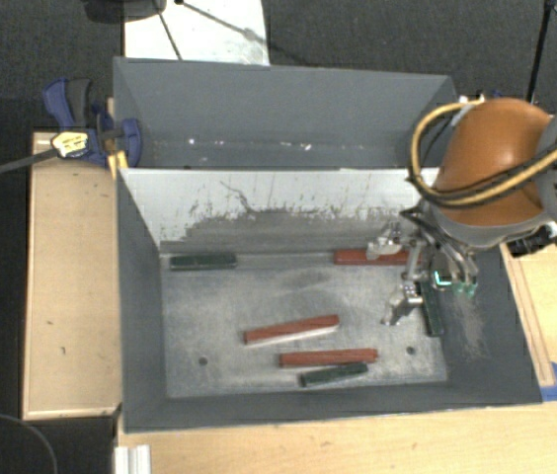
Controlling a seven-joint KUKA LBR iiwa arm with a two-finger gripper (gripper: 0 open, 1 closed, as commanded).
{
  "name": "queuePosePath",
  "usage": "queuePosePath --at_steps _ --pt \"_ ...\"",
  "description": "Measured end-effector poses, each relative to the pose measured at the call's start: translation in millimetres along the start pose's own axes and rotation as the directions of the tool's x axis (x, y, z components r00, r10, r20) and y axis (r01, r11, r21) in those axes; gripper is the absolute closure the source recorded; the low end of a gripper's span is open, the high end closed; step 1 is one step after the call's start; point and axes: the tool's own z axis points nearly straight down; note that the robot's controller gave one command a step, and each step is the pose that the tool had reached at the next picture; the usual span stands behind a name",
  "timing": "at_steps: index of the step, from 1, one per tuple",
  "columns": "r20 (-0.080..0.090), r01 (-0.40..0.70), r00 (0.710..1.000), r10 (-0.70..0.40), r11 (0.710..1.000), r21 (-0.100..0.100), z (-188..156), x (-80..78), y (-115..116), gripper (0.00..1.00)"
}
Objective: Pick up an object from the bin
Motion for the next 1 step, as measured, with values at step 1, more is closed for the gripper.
queuePosePath --at_steps 1 --pt "0.007 0.001 1.0 -0.001 1.0 0.001 -3.6 -1.8 0.0 0.0"
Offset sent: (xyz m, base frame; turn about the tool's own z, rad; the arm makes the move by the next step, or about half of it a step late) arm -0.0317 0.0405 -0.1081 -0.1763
